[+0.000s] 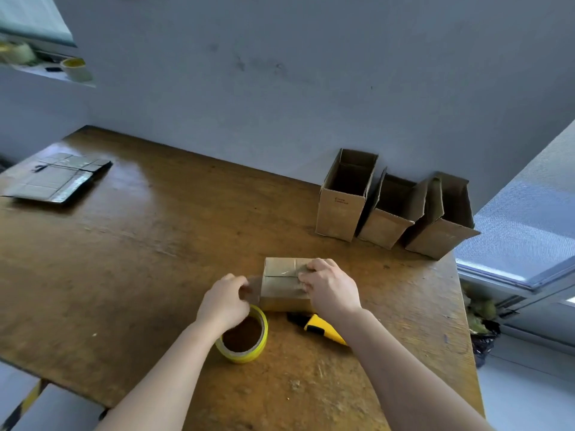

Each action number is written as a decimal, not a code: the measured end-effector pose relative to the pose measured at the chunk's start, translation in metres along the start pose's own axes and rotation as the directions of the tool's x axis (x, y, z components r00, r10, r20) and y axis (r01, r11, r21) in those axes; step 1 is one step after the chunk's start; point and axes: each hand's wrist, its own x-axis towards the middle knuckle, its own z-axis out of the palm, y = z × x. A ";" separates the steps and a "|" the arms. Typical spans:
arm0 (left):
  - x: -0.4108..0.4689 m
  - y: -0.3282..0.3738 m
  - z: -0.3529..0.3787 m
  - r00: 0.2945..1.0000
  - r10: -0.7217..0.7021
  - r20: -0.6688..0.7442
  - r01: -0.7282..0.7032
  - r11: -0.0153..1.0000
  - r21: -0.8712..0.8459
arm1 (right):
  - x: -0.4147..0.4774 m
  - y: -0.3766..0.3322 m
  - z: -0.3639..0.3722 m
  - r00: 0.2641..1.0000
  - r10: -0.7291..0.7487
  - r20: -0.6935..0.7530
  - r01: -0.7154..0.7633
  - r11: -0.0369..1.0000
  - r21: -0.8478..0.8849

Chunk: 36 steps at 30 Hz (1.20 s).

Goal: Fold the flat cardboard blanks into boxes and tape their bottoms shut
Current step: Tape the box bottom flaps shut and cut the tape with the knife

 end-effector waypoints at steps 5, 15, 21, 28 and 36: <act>-0.015 -0.004 0.016 0.995 -0.013 0.094 -0.014 0.961 0.277 | 0.000 -0.002 0.003 0.999 0.041 0.001 -0.041 0.996 0.085; -0.036 0.022 -0.016 0.963 0.248 0.101 -0.204 0.924 -0.325 | -0.007 0.001 0.000 0.994 0.054 -0.092 -0.039 0.987 0.157; -0.035 0.043 -0.028 0.964 0.266 0.024 -0.219 0.837 -0.501 | -0.008 0.001 0.000 0.995 0.054 -0.085 -0.044 0.993 0.113; -0.012 0.072 -0.027 0.993 0.112 -0.036 -0.106 0.726 -0.680 | -0.010 0.001 -0.008 0.996 0.058 -0.070 -0.051 0.993 0.102; 0.006 0.077 -0.007 0.987 -0.133 -0.087 0.039 0.735 -0.677 | -0.006 -0.001 -0.024 0.967 0.245 0.073 -0.208 0.590 0.780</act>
